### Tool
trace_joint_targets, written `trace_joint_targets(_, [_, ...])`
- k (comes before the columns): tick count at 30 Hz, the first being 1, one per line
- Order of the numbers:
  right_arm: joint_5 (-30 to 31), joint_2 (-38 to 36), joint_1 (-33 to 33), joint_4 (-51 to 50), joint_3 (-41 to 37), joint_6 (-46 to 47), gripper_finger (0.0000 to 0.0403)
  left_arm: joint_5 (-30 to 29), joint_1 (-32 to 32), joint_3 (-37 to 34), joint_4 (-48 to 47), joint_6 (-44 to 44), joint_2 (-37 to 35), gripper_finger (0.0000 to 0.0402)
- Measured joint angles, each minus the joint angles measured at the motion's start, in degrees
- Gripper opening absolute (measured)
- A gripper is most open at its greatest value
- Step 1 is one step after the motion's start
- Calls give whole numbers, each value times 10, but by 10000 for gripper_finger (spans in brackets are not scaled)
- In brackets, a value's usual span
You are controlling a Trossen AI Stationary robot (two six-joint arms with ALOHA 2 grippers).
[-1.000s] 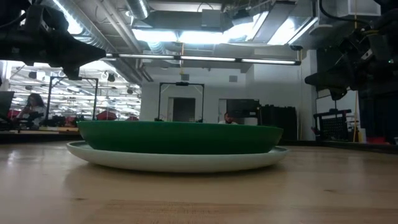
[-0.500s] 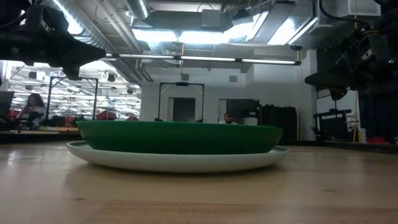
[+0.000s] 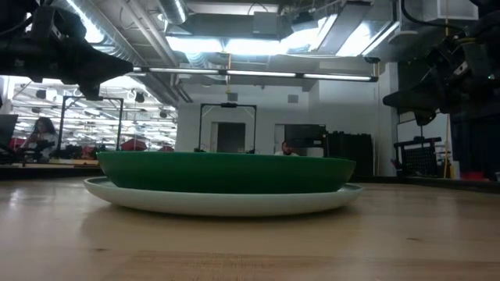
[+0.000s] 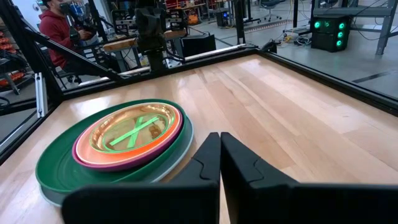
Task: Stack plastic plates
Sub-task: Return to Home Position
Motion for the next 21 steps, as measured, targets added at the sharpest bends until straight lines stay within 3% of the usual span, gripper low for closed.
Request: trace_joint_targets(21, [0, 0, 0, 0, 0, 0, 1, 0, 0, 0, 0, 0, 0, 2])
